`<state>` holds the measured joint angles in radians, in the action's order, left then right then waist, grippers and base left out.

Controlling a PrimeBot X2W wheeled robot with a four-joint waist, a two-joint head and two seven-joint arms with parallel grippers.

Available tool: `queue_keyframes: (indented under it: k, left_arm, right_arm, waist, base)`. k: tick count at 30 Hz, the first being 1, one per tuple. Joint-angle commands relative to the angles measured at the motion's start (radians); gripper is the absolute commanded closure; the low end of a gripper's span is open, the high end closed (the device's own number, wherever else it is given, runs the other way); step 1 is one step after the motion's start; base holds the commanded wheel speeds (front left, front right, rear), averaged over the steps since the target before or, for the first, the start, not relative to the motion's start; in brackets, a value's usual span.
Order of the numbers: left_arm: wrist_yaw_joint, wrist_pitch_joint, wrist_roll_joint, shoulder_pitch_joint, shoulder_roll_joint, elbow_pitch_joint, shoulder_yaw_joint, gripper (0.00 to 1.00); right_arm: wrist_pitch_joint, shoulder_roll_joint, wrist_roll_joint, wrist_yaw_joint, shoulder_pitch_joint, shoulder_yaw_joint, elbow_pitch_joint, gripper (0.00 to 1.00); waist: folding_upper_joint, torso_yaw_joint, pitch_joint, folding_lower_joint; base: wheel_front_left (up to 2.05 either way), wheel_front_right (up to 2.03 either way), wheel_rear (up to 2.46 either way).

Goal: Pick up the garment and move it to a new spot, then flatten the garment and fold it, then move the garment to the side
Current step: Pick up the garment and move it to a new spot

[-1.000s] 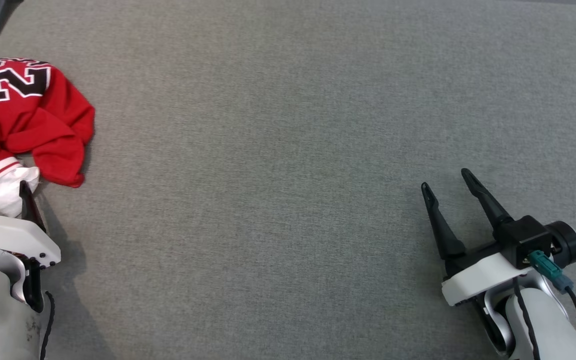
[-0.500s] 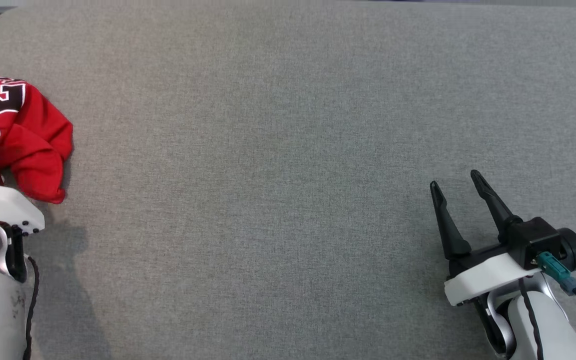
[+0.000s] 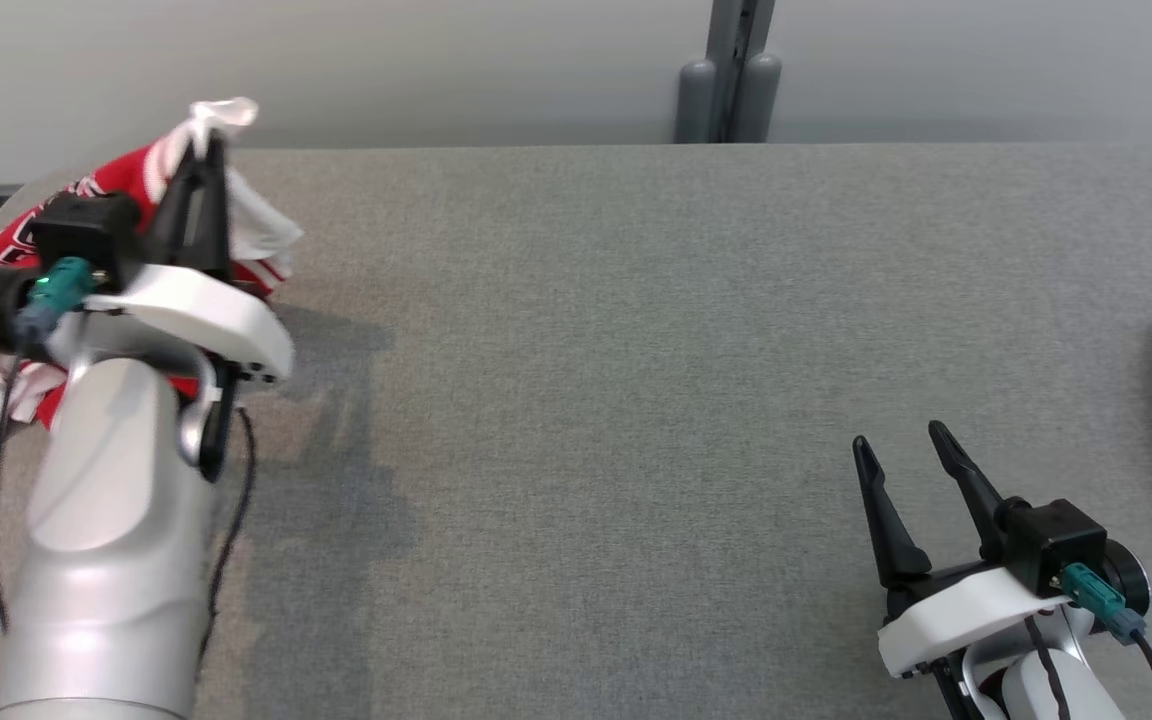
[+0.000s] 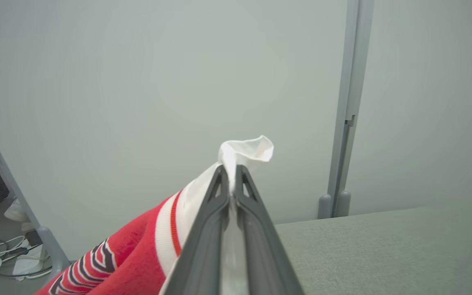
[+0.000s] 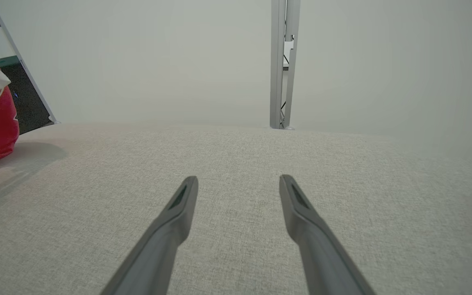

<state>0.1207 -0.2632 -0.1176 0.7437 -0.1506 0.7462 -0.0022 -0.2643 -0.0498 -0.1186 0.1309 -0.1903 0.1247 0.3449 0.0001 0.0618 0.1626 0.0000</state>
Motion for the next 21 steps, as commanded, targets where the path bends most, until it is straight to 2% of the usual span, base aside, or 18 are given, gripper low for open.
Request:
queue_keyframes:
  k: [1,5,7,11,12,15,18,21]
  left_arm:
    - [0.005,-0.001,-0.003,-0.002,0.022,-0.016,-0.026,1.00]
    - [0.010,-0.001,-0.034,-0.029,0.080,-0.048,-0.153,1.00]
    - [0.011,-0.002,-0.071,-0.029,0.092,-0.072,-0.231,1.00]
    - [0.012,-0.001,-0.221,-0.055,0.099,-0.137,-0.414,1.00]
    - [-0.001,-0.002,-0.294,-0.055,0.098,-0.176,-0.505,1.00]
    - [-0.045,-0.002,-0.374,-0.040,0.096,-0.216,-0.620,1.00]
    - [-0.091,-0.002,-0.430,-0.016,0.097,-0.254,-0.687,1.00]
    - [-0.130,-0.002,-0.455,-0.009,0.097,-0.287,-0.708,1.00]
  right_arm:
    - [0.000,-0.004,-0.016,0.000,0.015,-0.004,0.004,0.00]
    - [0.000,-0.004,-0.036,0.000,0.032,-0.002,0.009,0.00]
    - [0.000,-0.004,-0.042,0.000,0.036,0.000,0.012,0.00]
    - [0.000,-0.004,-0.057,0.000,0.040,0.017,0.018,0.00]
    - [0.000,-0.004,-0.063,0.000,0.042,0.023,0.023,0.00]
    - [0.000,-0.003,-0.073,0.000,0.044,0.032,0.025,0.00]
    - [0.000,-0.004,-0.079,0.000,0.045,0.032,0.027,0.00]
    - [0.000,-0.003,-0.085,0.000,0.045,0.031,0.031,0.00]
  waist:
    - [-0.0001,-0.037,-0.038,0.0000]
    - [-0.0001,-0.079,-0.065,0.0000]
    - [-0.0001,-0.102,-0.073,0.0000]
    - [-0.0001,-0.150,-0.085,0.0000]
    - [-0.0001,-0.173,-0.089,0.0000]
    - [-0.0001,-0.204,-0.089,0.0000]
    - [-0.0001,-0.226,-0.086,0.0000]
    - [-0.0001,-0.239,-0.086,0.0000]
  base:
    - [0.00,0.00,0.00]
    - [0.00,0.00,0.00]
    - [0.00,0.00,0.00]
    - [0.00,0.00,0.00]
    - [0.00,0.00,0.00]
    - [0.00,0.00,0.00]
    - [0.00,0.00,0.00]
    - [0.00,0.00,0.00]
